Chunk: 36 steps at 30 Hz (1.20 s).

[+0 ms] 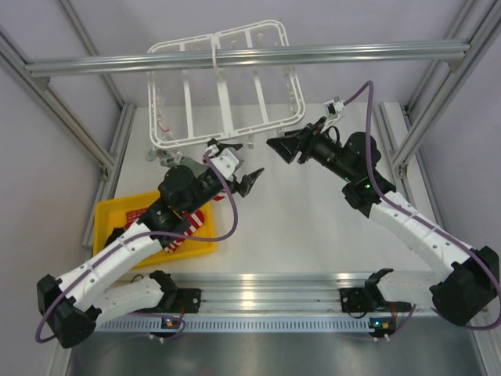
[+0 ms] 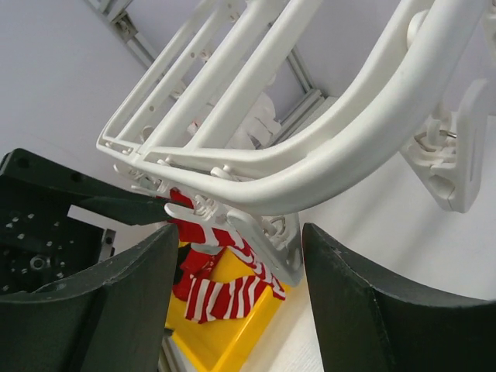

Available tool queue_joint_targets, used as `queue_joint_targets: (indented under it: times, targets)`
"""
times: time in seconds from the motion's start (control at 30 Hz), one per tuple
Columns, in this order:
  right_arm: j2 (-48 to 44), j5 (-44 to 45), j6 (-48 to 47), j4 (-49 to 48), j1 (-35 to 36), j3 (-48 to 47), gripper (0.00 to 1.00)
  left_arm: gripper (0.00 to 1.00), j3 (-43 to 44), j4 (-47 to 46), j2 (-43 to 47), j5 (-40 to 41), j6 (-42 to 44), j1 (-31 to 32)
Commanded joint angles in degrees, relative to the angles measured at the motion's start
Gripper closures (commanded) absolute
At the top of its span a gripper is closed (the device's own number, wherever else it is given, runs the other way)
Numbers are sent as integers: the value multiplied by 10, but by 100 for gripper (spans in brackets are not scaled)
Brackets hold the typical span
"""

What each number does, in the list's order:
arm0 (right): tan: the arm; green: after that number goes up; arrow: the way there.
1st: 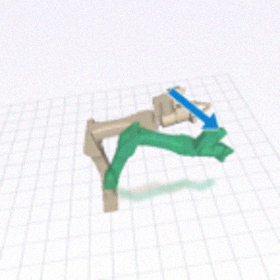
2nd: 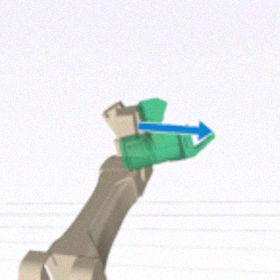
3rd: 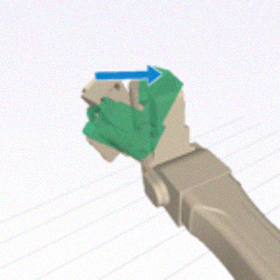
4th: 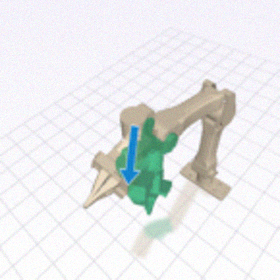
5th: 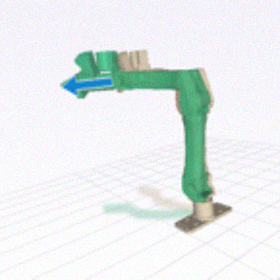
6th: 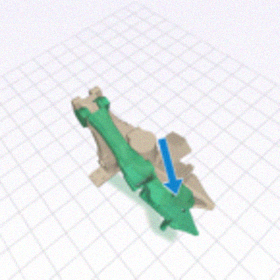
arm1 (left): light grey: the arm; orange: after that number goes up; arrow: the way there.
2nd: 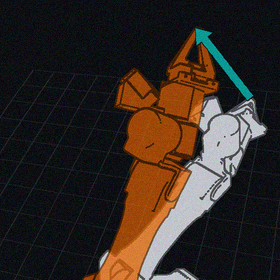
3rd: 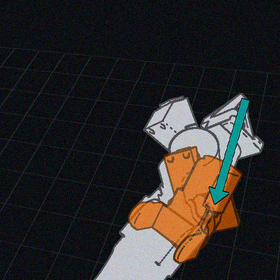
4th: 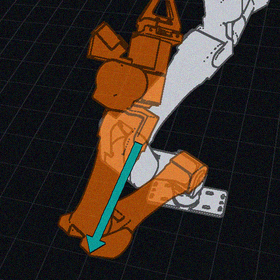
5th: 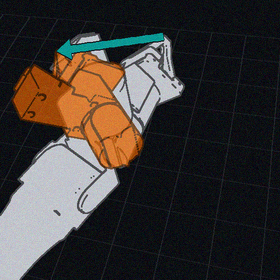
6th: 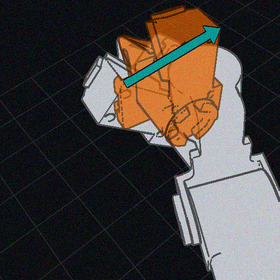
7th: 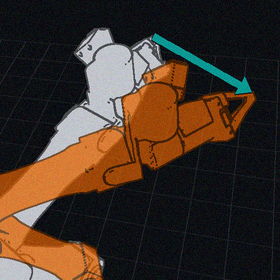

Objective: Clip the socks to the hanger
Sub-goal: Open the clamp at the hanger.

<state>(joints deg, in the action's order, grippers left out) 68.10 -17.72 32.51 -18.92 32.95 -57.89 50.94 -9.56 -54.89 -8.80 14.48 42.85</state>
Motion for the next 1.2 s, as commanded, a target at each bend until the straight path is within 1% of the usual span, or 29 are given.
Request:
queue_joint_targets:
  times: [0.0, 0.1, 0.17, 0.23, 0.33, 0.4, 0.47, 0.5, 0.53, 0.57, 0.6, 0.7, 0.73, 0.83, 0.87, 0.9, 0.93, 0.97, 1.0, 1.1, 1.17]
  targets:
    - [0, -14, 12, -41, 0, -30, 36, 16, -1, -104, -26, 132, 6, 5]
    - [2, -19, 12, -40, 0, -32, 36, 16, 7, -121, -48, 180, -16, 5]
    - [3, -22, 18, -45, 0, -32, 36, 17, 0, -135, -52, 172, -17, 5]
    - [5, -24, 22, -51, 1, -31, 37, 18, -20, -177, -57, 153, -9, 5]
    - [8, -26, 28, -53, 1, -32, 37, 22, -33, -226, -71, 145, 5, 5]
    - [6, -26, 30, -52, 1, -32, 37, 30, -41, -259, -78, 145, 18, 5]
    - [5, -26, 33, -48, 1, -33, 37, 35, -44, -269, -83, 131, 28, 5]
    - [5, -26, 33, -47, 1, -33, 37, 40, -46, -275, -85, 128, 38, 5]
    - [4, -26, 34, -47, 1, -32, 37, 42, -48, -281, -86, 126, 41, 5]
    - [4, -26, 39, -47, 2, -32, 37, 45, -47, -283, -87, 125, 47, 5]
    - [3, -25, 41, -48, 3, -32, 38, 51, -48, -283, -87, 126, 56, 5]
    - [3, -24, 45, -53, 4, -31, 38, 60, -48, -283, -87, 124, 73, 5]
    - [3, -24, 46, -54, 5, -30, 39, 69, -48, -283, -85, 122, 75, 5]
    - [-1, -25, 47, -51, 6, -28, 39, 82, -48, -274, -74, 113, 83, 5]
    - [-3, -23, 46, -50, 6, -24, 39, 83, -50, -265, -72, 108, 80, 5]
    - [-5, -23, 46, -50, 6, -23, 39, 79, -52, -260, -69, 106, 75, 5]
    - [-9, -22, 48, -49, 5, -21, 39, 72, -53, -258, -65, 105, 71, 5]
    - [-9, -22, 49, -49, 6, -20, 39, 50, -55, -250, -59, 101, 59, 5]
    - [-10, -23, 51, -49, 6, -20, 40, 44, -56, -249, -59, 101, 56, 5]
    - [-8, -22, 54, -53, 7, -19, 40, 34, -55, -249, -63, 107, 39, 6]
    - [-3, -24, 57, -54, 9, -21, 40, 32, -51, -253, -73, 115, 34, 6]
